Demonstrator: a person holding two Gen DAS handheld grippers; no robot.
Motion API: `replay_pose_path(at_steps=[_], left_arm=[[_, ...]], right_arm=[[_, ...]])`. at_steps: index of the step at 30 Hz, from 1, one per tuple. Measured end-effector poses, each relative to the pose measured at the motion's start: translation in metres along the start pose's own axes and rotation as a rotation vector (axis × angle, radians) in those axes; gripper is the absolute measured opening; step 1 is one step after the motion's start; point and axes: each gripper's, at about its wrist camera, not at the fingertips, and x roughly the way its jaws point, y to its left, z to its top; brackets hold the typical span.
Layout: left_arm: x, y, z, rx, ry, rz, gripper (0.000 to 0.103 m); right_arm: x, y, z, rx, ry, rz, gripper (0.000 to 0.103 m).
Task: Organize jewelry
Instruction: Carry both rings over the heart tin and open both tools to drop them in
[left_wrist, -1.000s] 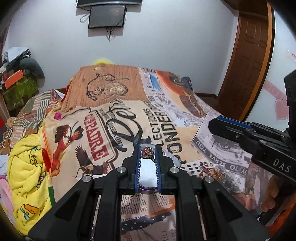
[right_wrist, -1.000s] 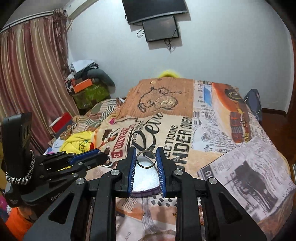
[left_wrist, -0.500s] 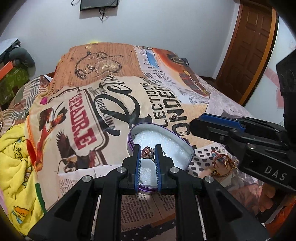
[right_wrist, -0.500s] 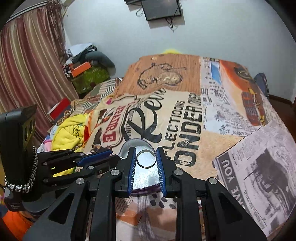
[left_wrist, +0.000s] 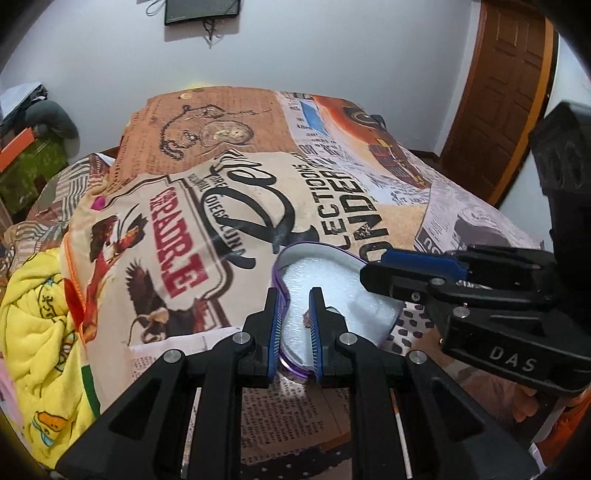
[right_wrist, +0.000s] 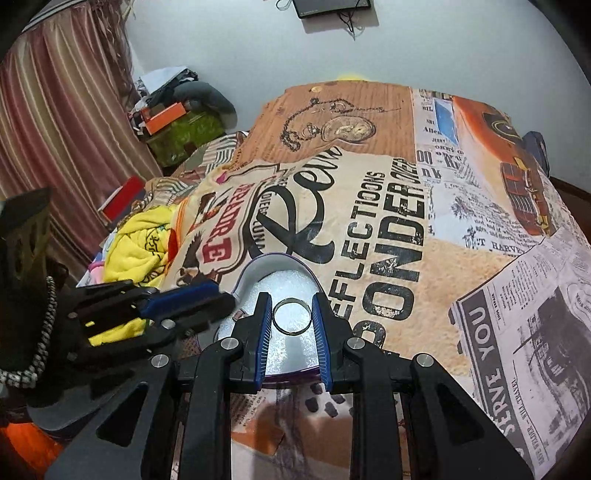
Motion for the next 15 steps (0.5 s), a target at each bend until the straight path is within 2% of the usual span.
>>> replay_pose_path(at_steps=[2,6,10,13,15], left_arm=[[-0.003,0.003,0.0,-0.005,-0.005,0.011,0.014],[-0.008,0.01,-0.002,-0.024,-0.013,0.025,0.028],[-0.014,0.015,-0.003,-0.038,-0.02,0.037,0.032],[-0.017,0.016,-0.004,-0.038,-0.021,0.046,0.042],[-0.02,0.015,-0.005,-0.032,-0.023,0.051,0.042]], right_arm=[[0.002,0.002,-0.001,-0.008,0.013,-0.001,0.02],[0.004,0.006,-0.001,-0.025,0.026,0.003,0.02],[0.005,0.009,-0.001,-0.036,0.039,0.006,0.021],[0.004,0.011,0.0,-0.039,0.041,-0.014,0.029],[0.0,0.013,0.0,-0.047,0.027,-0.045,0.035]])
